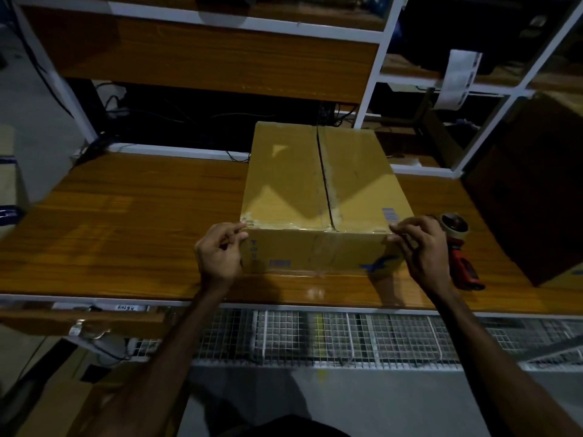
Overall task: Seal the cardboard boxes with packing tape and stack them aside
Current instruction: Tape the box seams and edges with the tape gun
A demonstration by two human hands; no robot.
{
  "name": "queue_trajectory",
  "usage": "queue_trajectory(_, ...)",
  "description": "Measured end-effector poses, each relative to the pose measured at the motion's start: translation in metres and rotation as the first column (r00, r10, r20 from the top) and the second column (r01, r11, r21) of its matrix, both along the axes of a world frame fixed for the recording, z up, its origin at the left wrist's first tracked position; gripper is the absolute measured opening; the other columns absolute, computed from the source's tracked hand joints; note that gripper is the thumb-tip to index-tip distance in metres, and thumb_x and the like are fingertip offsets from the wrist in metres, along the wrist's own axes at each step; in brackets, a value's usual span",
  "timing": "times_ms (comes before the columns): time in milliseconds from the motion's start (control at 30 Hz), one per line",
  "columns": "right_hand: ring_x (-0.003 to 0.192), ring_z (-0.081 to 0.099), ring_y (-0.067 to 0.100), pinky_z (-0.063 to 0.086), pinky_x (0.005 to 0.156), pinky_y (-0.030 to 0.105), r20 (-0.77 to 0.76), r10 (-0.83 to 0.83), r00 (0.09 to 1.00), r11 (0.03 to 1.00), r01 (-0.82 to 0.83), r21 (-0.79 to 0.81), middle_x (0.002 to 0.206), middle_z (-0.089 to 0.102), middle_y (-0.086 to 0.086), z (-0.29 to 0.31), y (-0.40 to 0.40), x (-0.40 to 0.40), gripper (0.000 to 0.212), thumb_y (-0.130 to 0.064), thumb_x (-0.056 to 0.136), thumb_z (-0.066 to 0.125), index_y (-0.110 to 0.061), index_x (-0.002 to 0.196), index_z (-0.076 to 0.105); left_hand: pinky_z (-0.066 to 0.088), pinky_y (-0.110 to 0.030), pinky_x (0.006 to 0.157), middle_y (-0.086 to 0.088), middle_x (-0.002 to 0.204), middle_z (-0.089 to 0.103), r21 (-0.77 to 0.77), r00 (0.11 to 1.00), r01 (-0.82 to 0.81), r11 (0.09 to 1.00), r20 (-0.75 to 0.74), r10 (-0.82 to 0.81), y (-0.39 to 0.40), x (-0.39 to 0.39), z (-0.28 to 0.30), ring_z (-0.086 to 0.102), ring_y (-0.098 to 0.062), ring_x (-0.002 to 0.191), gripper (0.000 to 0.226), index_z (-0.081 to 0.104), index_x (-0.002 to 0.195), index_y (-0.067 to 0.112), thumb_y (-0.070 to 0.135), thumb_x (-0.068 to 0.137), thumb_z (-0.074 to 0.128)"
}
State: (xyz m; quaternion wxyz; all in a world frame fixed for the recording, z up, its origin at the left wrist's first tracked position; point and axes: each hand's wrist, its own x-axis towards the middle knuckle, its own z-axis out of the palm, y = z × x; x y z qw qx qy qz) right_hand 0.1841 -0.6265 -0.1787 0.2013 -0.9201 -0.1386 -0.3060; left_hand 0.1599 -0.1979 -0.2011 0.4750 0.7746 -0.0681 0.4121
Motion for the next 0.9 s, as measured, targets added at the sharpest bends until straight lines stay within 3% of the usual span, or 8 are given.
queue_trajectory(133,0.129,0.052,0.026,0.048,0.104,0.031,-0.1,-0.075,0.992,0.929,0.106,0.354,0.135,0.058,0.012,-0.02,0.01,-0.008,0.03,-0.026,0.1,0.072,-0.008,0.125,0.075,0.062,-0.044,0.092,-0.023,0.117,0.073,-0.251,0.993,-0.024,0.968,-0.118,-0.006,-0.024,-0.01,-0.001,0.07,-0.024,0.118,0.017,0.058,0.083,0.012,0.003,0.092,0.069)
queue_trajectory(233,0.136,0.052,0.017,0.046,0.107,0.016,-0.112,-0.059,0.992,0.816,0.113,0.566,0.149,0.053,0.011,-0.028,0.019,-0.01,0.043,-0.023,0.103,0.07,-0.008,0.142,0.064,0.06,-0.03,0.095,-0.021,0.115,0.071,-0.395,0.971,-0.167,0.903,-0.225,0.081,-0.044,-0.014,0.001,0.068,-0.004,0.113,0.008,0.063,0.098,0.005,0.004,0.094,0.069)
queue_trajectory(300,0.134,0.055,0.01,0.048,0.105,0.018,-0.143,-0.065,0.988,0.732,0.145,0.665,0.149,0.056,0.002,-0.03,0.024,-0.011,0.051,-0.026,0.107,0.064,-0.007,0.153,0.054,0.06,-0.03,0.093,-0.012,0.105,0.07,-0.417,0.949,-0.247,0.875,-0.286,0.131,-0.049,-0.015,-0.001,0.069,-0.003,0.102,0.017,0.062,0.103,0.007,-0.006,0.094,0.069)
queue_trajectory(400,0.133,0.053,0.007,0.043,0.098,0.005,-0.202,-0.108,0.973,0.623,0.225,0.749,0.15,0.058,0.006,-0.034,0.03,-0.011,0.053,-0.032,0.111,0.053,-0.006,0.158,0.047,0.06,-0.028,0.082,-0.007,0.096,0.069,-0.337,0.905,-0.337,0.879,-0.374,0.204,-0.053,-0.015,-0.004,0.068,-0.016,0.092,0.007,0.07,0.105,0.004,0.003,0.098,0.068)
queue_trajectory(600,0.097,0.057,-0.002,0.05,0.077,0.019,-0.206,-0.055,0.977,0.626,0.194,0.755,0.113,0.065,-0.002,-0.043,0.032,-0.014,0.035,-0.025,0.116,0.041,-0.005,0.134,0.064,0.056,-0.037,0.088,-0.018,0.113,0.075,-0.303,0.851,-0.414,0.858,-0.464,0.247,-0.064,-0.017,-0.006,0.069,-0.027,0.103,0.025,0.072,0.124,-0.003,0.007,0.102,0.064)
queue_trajectory(700,0.09,0.061,0.005,0.056,0.083,0.028,-0.292,0.015,0.956,0.654,0.211,0.727,0.109,0.067,-0.003,-0.053,0.022,-0.016,0.037,-0.034,0.116,0.036,-0.014,0.131,0.063,0.058,-0.042,0.093,-0.017,0.119,0.074,-0.245,0.828,-0.41,0.879,-0.505,0.245,-0.065,-0.021,-0.008,0.069,-0.029,0.109,0.028,0.07,0.129,-0.002,0.007,0.103,0.062)
queue_trajectory(800,0.096,0.07,0.02,0.061,0.083,0.049,-0.458,0.113,0.882,0.676,0.269,0.686,0.106,0.069,-0.001,-0.066,0.01,-0.022,0.045,-0.058,0.112,0.031,-0.025,0.12,0.06,0.059,-0.044,0.091,-0.012,0.121,0.074,-0.219,0.812,-0.371,0.903,-0.547,0.201,-0.061,-0.026,-0.006,0.069,-0.027,0.109,0.03,0.069,0.132,0.003,0.01,0.105,0.058)
queue_trajectory(900,0.117,0.068,0.032,0.059,0.089,0.043,-0.46,0.164,0.873,0.64,0.26,0.723,0.122,0.07,0.01,-0.045,0.004,-0.02,0.061,-0.062,0.109,0.032,-0.015,0.135,0.061,0.057,-0.043,0.092,-0.007,0.122,0.074,-0.136,0.791,-0.336,0.932,-0.577,0.201,-0.064,-0.032,0.007,0.068,-0.028,0.113,0.03,0.07,0.133,0.011,0.018,0.105,0.059)
